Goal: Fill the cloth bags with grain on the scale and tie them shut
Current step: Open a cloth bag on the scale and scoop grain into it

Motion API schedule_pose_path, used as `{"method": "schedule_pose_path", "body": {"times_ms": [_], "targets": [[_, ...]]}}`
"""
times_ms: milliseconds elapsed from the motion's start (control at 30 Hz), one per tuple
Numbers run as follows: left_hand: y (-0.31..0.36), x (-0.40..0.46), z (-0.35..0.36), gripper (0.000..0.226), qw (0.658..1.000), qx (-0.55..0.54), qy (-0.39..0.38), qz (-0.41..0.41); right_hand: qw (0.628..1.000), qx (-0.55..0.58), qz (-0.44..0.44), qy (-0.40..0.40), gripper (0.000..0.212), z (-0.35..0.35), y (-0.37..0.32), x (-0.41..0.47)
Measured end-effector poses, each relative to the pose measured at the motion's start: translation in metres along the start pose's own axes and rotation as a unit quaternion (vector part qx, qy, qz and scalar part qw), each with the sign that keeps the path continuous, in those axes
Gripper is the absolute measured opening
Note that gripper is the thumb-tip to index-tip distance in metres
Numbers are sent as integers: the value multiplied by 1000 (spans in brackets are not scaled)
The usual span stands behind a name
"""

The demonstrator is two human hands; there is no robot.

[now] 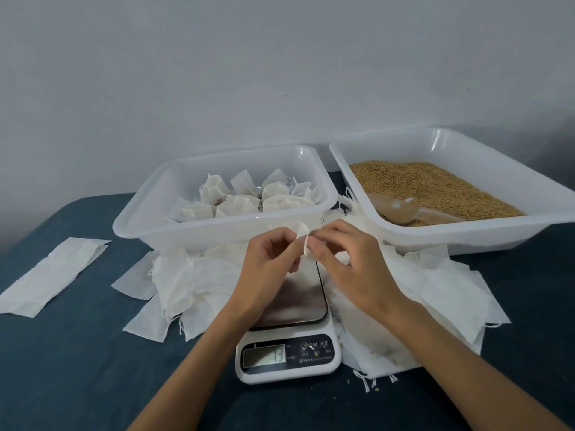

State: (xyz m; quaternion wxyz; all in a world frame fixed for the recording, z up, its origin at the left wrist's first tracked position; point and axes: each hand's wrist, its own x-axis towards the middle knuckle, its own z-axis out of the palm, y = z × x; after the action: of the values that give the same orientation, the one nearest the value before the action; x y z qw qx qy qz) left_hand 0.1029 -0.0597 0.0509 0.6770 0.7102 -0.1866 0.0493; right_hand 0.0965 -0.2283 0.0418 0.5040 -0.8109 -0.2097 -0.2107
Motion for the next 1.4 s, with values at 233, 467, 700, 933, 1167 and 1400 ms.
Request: {"method": "schedule_pose_path", "body": {"times_ms": [233, 467, 700, 933, 1167, 1400], "targets": [[-3, 3, -4, 13, 999, -16, 26, 15, 975, 191, 91, 69, 16, -10, 1, 9], [-2, 4, -9, 18, 998, -36, 44, -21, 934, 320, 147, 54, 15, -14, 3, 10], [-7, 5, -9, 34, 993, 59, 94, 36, 977, 133, 102, 129, 11, -12, 7, 8], [-6, 5, -10, 35, 994, 42, 90, 39, 983, 143, 94, 69, 12, -7, 3, 4], [-5, 6, -8, 24, 994, 0, 106, 12, 963, 225, 123, 77, 7, -14, 4, 8], [-5, 6, -12, 26, 993, -12, 116, 10, 973, 181, 129, 59, 38, -15, 7, 7]]}}
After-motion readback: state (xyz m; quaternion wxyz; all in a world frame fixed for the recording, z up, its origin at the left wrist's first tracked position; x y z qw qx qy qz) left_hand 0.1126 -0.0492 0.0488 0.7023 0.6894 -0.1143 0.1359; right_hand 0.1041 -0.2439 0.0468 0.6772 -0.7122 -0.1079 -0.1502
